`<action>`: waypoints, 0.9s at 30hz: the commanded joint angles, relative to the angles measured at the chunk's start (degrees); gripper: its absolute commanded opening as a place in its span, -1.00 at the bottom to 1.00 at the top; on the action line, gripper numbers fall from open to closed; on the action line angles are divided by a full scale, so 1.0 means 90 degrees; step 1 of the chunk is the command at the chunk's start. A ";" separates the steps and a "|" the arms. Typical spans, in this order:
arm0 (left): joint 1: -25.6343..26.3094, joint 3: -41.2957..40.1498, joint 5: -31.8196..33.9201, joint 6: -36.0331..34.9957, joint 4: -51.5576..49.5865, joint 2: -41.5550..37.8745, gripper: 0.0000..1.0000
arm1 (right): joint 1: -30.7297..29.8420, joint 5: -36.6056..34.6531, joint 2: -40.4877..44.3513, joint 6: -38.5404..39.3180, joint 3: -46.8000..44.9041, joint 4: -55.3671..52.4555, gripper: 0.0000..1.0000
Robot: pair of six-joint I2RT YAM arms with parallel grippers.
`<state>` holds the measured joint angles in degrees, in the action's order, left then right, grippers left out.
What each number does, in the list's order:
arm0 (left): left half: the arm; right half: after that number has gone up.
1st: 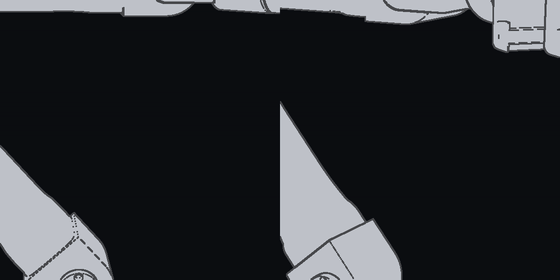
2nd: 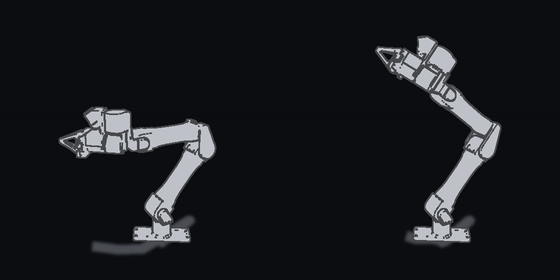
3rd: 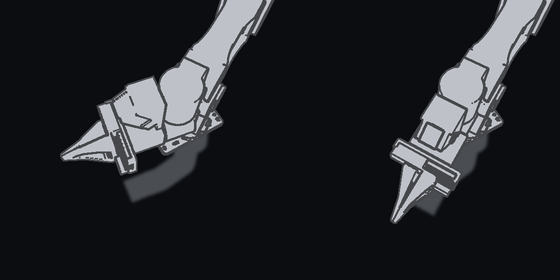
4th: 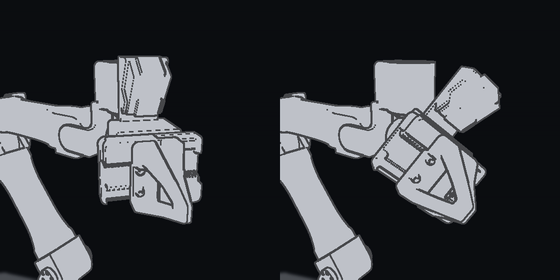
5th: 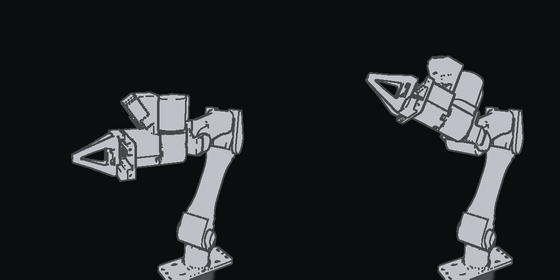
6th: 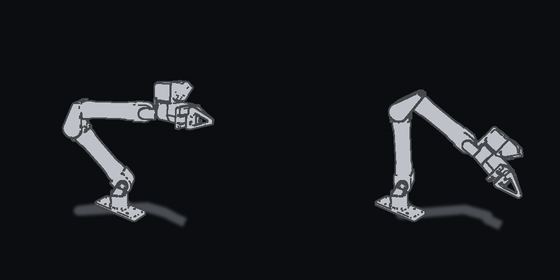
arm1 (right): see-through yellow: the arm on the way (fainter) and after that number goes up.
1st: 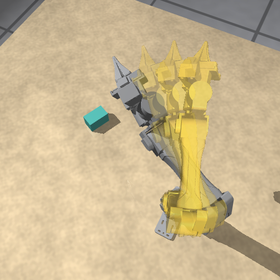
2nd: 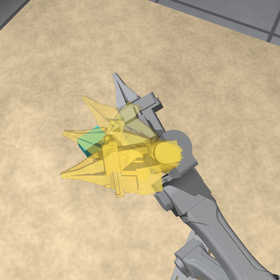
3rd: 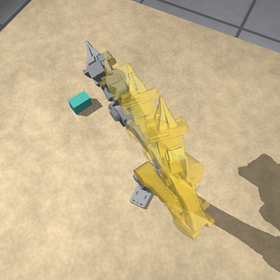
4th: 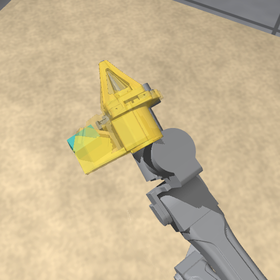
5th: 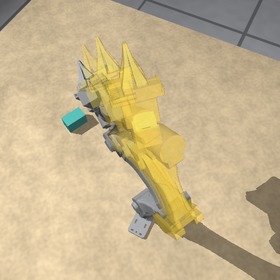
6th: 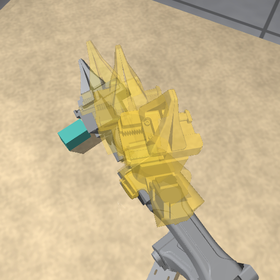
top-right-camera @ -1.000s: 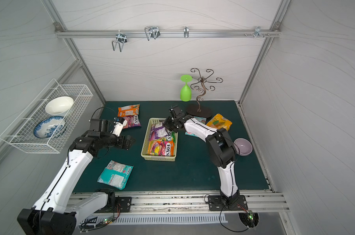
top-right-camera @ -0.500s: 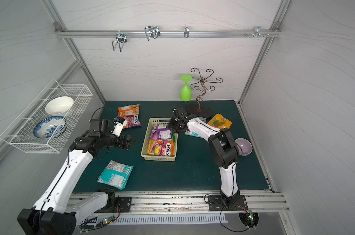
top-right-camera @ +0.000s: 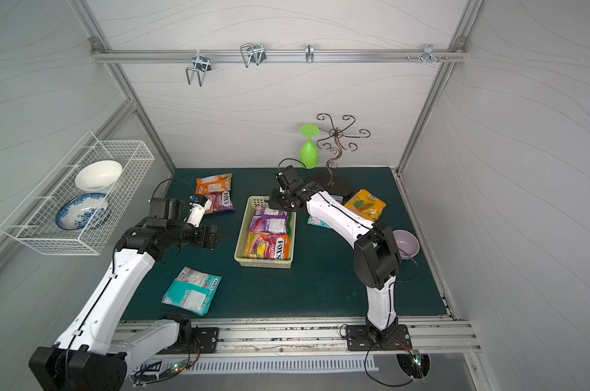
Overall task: Put the candies in the basket
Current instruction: Place the candy in the basket.
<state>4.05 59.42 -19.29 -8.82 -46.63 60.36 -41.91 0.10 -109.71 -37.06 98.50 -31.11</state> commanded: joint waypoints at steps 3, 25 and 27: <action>0.0006 0.0195 -0.0100 -0.0014 0.0059 -0.0011 0.85 | 0.0023 -0.0947 0.0141 0.0803 0.0234 -0.0817 -0.06; 0.0007 0.0148 -0.0042 -0.0046 0.0040 -0.0133 0.85 | 0.0685 -0.2341 -0.0023 0.1911 0.0572 -0.2065 0.55; 0.0007 0.0070 -0.0081 -0.0055 0.0119 -0.0152 0.85 | 0.0739 -0.2279 -0.0096 0.1947 0.0575 -0.2027 0.56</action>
<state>4.08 59.42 -19.33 -8.82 -46.63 60.14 -35.81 -19.70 -109.71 -20.69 102.48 -47.35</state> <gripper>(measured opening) 0.927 0.778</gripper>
